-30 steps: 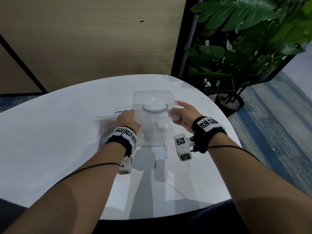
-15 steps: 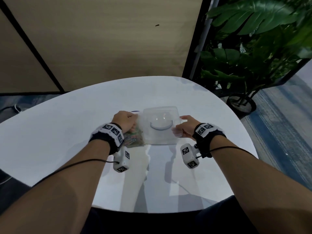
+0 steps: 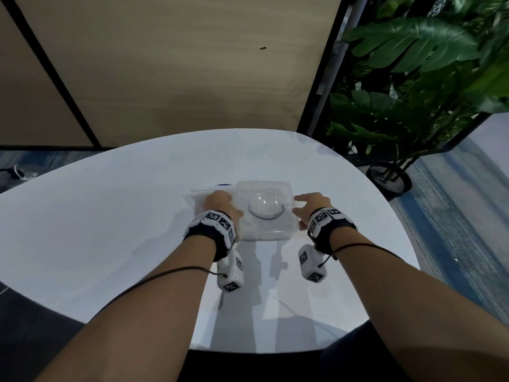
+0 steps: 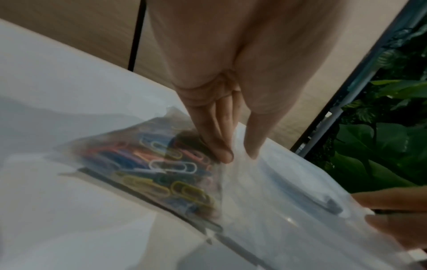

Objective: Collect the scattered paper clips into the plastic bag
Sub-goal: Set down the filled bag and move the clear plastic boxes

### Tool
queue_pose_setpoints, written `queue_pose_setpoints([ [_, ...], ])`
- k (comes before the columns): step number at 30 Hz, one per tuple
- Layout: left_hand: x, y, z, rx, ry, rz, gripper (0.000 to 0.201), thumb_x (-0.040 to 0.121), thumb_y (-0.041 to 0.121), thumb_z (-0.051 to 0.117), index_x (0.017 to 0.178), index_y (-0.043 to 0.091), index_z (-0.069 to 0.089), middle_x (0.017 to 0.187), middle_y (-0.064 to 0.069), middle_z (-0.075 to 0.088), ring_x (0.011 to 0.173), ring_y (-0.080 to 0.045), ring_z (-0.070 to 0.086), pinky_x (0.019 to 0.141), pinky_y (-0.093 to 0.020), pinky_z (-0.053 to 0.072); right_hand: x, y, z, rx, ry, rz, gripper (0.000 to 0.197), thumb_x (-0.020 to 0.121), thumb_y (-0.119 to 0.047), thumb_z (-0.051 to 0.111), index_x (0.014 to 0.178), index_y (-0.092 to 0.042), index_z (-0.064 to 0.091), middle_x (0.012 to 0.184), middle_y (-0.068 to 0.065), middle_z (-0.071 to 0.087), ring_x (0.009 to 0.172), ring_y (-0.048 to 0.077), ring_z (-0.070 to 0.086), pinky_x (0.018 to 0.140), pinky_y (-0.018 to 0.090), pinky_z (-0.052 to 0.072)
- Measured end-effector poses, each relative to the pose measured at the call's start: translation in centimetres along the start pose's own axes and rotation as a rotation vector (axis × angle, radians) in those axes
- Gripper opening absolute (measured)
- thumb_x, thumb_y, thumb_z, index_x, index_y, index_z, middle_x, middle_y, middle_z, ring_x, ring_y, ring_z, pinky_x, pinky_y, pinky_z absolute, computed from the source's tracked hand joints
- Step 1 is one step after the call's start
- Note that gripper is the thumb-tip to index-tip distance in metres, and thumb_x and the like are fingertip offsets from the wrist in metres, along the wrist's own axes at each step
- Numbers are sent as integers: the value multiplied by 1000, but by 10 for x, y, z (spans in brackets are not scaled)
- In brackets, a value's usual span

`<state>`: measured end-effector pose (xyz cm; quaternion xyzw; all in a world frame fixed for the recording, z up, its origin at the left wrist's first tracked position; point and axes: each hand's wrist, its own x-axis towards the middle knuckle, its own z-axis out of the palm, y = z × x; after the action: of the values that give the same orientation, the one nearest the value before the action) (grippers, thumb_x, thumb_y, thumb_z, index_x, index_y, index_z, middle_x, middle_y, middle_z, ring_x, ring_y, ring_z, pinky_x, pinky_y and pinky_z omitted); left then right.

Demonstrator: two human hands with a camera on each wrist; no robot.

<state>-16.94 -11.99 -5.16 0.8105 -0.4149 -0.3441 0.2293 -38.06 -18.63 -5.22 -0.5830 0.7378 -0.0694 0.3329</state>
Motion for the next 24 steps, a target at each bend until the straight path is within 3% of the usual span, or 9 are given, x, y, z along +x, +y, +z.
queue_pose_setpoints([
  [2,4,0,-4,-6,-9,-29,46,79,22,81,120,6,70,125,-10,70,116,-27,65,100,-32,52,2,-1,-2,107,1,60,54,72,-22,76,123,-30,59,106,11,70,81,30,73,77,42,61],
  [5,14,-1,-7,-34,-37,-59,44,72,22,88,110,5,75,117,-7,73,111,-25,68,97,-33,54,-3,-4,-6,157,-37,101,38,74,-18,78,111,-18,69,86,7,75,62,25,74,71,42,62],
  [10,12,1,-7,-15,-32,-15,12,75,13,82,74,17,71,99,-4,75,90,-19,68,84,-24,54,-11,-3,-2,91,63,72,37,70,-29,78,106,-23,73,79,3,76,62,21,74,75,39,62],
  [12,6,2,-8,-17,-20,15,8,77,12,80,83,16,77,104,-5,76,96,-22,72,86,-25,55,-12,0,-1,83,72,59,38,69,-30,77,106,-24,74,74,2,75,61,20,74,74,39,62],
  [16,4,6,-13,9,-32,10,24,72,17,85,94,11,79,107,-5,77,98,-22,72,89,-31,59,-12,-3,-4,40,77,37,30,73,-27,78,103,-24,74,73,3,75,59,18,73,71,34,62],
  [19,10,9,-16,39,-41,15,35,66,20,90,96,6,79,104,-6,78,97,-20,72,90,-31,58,-13,-10,-3,-215,120,-73,16,78,-25,70,91,-19,76,81,6,73,74,25,71,73,29,59],
  [22,22,11,-23,94,-79,5,41,64,26,93,96,3,80,102,-7,78,100,-20,72,95,-34,56,-3,-9,-3,-444,158,-177,16,82,-19,60,70,-15,68,73,10,64,66,30,57,59,26,47],
  [24,27,11,-25,101,-139,-14,41,61,26,94,92,3,81,99,-6,78,98,-20,72,93,-33,57,4,-15,-9,-531,122,-165,13,82,-20,62,79,-11,71,78,8,66,66,28,57,59,26,47],
])
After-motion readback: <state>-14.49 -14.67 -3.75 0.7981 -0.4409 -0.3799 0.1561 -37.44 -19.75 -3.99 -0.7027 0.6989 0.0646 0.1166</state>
